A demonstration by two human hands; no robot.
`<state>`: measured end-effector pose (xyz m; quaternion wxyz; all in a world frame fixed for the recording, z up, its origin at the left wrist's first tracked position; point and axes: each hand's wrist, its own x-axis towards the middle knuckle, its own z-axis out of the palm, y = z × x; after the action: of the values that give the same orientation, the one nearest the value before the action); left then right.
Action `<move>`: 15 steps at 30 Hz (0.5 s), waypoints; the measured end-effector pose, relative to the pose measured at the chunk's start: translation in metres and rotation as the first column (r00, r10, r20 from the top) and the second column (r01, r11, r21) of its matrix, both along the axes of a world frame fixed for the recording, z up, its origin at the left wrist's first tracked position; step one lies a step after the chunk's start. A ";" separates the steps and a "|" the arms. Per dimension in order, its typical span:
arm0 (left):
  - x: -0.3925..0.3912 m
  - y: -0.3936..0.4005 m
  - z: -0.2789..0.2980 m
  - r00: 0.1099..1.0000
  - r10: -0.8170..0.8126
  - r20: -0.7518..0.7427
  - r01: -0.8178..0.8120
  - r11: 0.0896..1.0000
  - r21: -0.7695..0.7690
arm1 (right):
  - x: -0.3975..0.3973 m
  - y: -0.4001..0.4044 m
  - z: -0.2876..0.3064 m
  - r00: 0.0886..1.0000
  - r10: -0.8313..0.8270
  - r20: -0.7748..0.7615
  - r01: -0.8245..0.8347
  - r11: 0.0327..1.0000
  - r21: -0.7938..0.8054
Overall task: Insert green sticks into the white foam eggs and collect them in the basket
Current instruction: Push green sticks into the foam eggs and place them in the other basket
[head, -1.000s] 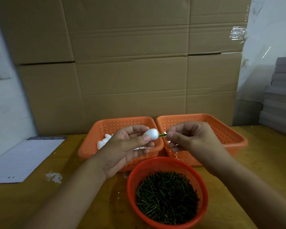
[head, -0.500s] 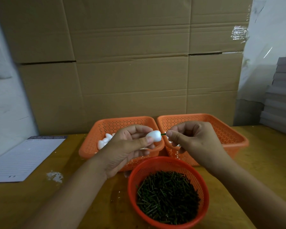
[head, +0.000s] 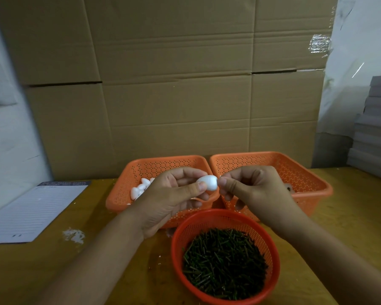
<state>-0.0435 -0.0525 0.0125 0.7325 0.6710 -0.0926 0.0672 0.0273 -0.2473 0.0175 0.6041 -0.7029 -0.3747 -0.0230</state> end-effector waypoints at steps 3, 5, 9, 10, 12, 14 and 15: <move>-0.001 0.002 0.001 1.000 0.006 0.006 -0.006 1.000 0.015 | 0.002 -0.002 0.001 0.997 0.032 -0.063 -0.033 0.999 -0.013; -0.001 0.003 0.001 1.000 0.016 0.008 -0.017 1.000 0.019 | 0.004 -0.003 0.002 0.995 0.042 -0.088 -0.045 0.998 -0.031; 0.000 0.001 0.001 0.999 0.045 0.018 -0.045 0.999 0.008 | 0.000 0.002 -0.002 0.988 0.079 -0.134 -0.091 0.992 -0.087; 0.000 0.000 0.001 0.998 0.051 0.021 -0.052 0.999 0.009 | -0.002 0.004 -0.004 0.984 0.093 -0.155 -0.109 0.989 -0.096; 0.000 -0.001 0.001 0.997 0.070 0.033 -0.071 0.997 0.021 | -0.006 0.009 -0.008 0.971 0.115 -0.208 -0.135 0.987 -0.084; 0.001 -0.002 0.001 0.993 0.108 0.052 -0.109 0.994 0.022 | -0.009 0.015 -0.012 0.957 0.126 -0.261 -0.135 0.991 -0.017; 0.001 -0.003 0.001 0.990 0.129 0.061 -0.130 0.991 0.013 | -0.010 0.017 -0.014 0.953 0.123 -0.278 -0.122 0.992 0.022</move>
<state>-0.0424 -0.0554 0.0132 0.7176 0.6797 -0.0716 0.1340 0.0168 -0.2305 0.0039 0.6525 -0.6734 -0.3288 0.1128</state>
